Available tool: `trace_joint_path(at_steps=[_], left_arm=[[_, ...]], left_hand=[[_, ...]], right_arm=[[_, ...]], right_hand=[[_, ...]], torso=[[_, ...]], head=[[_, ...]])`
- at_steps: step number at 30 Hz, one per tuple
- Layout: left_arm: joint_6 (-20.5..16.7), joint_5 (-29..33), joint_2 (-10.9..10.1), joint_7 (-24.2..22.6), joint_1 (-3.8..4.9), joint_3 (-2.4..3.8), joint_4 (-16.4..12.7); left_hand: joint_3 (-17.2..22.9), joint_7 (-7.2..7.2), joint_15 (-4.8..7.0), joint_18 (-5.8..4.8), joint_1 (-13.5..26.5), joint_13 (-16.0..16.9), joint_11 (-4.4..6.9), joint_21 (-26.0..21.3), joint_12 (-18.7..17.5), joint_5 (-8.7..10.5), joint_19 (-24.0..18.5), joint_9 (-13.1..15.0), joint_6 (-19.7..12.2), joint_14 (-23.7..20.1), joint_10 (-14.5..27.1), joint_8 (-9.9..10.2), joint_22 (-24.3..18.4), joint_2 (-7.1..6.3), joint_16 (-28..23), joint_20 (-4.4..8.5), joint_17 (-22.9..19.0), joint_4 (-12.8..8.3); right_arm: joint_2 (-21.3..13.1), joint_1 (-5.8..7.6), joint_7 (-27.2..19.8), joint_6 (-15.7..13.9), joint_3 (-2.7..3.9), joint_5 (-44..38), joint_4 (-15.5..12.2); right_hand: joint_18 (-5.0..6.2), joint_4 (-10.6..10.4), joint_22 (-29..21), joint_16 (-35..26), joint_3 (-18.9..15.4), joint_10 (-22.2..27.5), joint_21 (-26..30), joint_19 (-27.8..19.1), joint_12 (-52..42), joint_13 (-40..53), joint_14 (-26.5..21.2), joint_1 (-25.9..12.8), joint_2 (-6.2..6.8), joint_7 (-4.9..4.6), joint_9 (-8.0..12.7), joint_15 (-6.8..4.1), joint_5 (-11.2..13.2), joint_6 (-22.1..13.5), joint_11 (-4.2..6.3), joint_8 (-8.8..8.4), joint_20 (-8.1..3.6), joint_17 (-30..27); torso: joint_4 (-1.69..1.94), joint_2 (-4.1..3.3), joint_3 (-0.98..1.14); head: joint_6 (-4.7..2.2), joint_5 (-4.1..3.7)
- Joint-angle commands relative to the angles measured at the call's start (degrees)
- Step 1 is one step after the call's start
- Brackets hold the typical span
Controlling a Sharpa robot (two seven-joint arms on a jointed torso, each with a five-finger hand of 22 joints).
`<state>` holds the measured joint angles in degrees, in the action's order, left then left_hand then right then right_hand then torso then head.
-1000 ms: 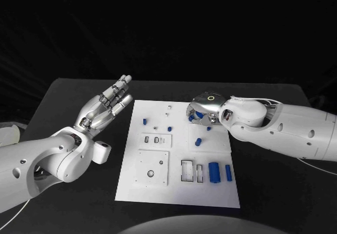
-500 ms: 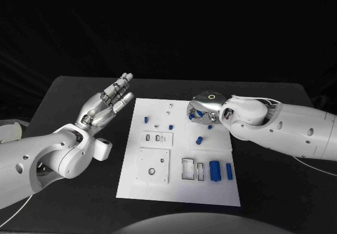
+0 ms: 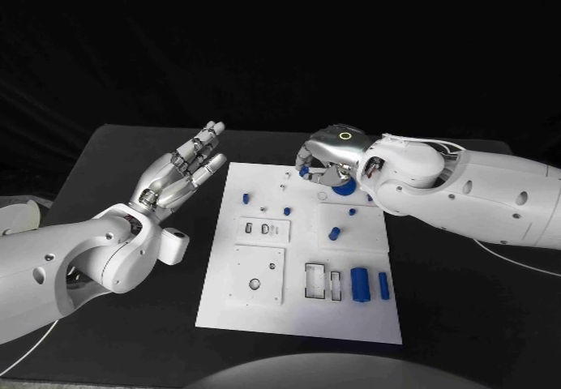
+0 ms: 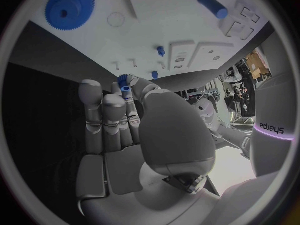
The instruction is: Assemble the parts on the task board
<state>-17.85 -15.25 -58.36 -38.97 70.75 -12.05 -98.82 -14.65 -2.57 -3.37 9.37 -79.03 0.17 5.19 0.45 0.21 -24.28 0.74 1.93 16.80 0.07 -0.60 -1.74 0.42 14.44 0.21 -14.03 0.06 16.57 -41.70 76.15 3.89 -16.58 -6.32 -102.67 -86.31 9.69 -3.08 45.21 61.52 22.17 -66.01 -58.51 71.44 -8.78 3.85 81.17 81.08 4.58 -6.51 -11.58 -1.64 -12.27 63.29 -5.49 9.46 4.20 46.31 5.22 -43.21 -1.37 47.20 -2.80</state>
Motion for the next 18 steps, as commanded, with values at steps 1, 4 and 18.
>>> trace_joint_path(at_steps=[1, 4, 18], left_arm=[[1.38, 0.1, 0.46, -0.63, -0.07, 0.02, 0.16], [1.47, 0.1, 0.7, -0.6, -0.11, 0.01, 0.32], [1.65, 0.15, 0.91, -0.36, -0.16, 0.01, 0.65]], left_hand=[[0.35, 0.31, -0.5, 1.03, -0.61, 0.04, -0.39, 0.2, -0.01, -0.34, 0.1, 0.05, 0.05, -0.07, -0.13, -0.22, 0.05, 0.1, -0.21, -0.41, -0.06, 0.03], [0.35, 0.31, -0.5, 1.03, -0.61, 0.04, -0.39, 0.2, -0.01, -0.34, 0.11, 0.05, 0.05, -0.07, -0.13, -0.22, 0.05, 0.11, -0.21, -0.42, -0.06, 0.03], [0.45, 0.46, -0.72, 1.04, -0.85, 0.06, -0.56, 0.26, 0.01, -0.47, 0.18, 0.07, 0.16, -0.07, -0.2, -0.24, 0.08, 0.2, -0.21, -0.5, -0.06, 0.06]], right_arm=[[2.26, 0.29, 0.48, 1.13, 0.06, 1.18, 2.41], [4.57, 0.36, 0.41, 1.88, 0.09, 1.27, 5.07], [10.12, -0.74, 0.27, 2.94, 0.11, 1.52, 12.98]], right_hand=[[-1.05, 0.11, 0.1, 0.29, -0.11, -2.32, -0.38, -0.03, 0.31, -0.06, 0.08, 0.87, -0.32, -0.09, -0.24, 0.41, 0.29, 0.04, 2.04, -0.03, 0.41, 0.08], [-1.04, 0.05, 0.16, 0.18, -0.14, -2.23, -0.39, -0.16, 0.6, -0.1, -0.01, 0.69, -0.23, -0.14, -0.25, 0.48, 0.47, -0.23, 1.97, -0.23, 0.48, -0.08], [-0.95, 0.45, 0.17, -0.2, 0.32, -1.66, -0.23, -0.81, 1.7, -0.16, -0.48, 0.9, 0.05, -0.49, -0.23, 0.74, -0.13, -1.16, 1.63, -0.97, 0.73, -0.59]], torso=[[0.46, 0.0, -0.06], [0.79, 0.01, -0.11], [0.93, 0.0, -0.19]], head=[[0.23, -0.43], [0.31, -0.64], [0.5, -1.08]])
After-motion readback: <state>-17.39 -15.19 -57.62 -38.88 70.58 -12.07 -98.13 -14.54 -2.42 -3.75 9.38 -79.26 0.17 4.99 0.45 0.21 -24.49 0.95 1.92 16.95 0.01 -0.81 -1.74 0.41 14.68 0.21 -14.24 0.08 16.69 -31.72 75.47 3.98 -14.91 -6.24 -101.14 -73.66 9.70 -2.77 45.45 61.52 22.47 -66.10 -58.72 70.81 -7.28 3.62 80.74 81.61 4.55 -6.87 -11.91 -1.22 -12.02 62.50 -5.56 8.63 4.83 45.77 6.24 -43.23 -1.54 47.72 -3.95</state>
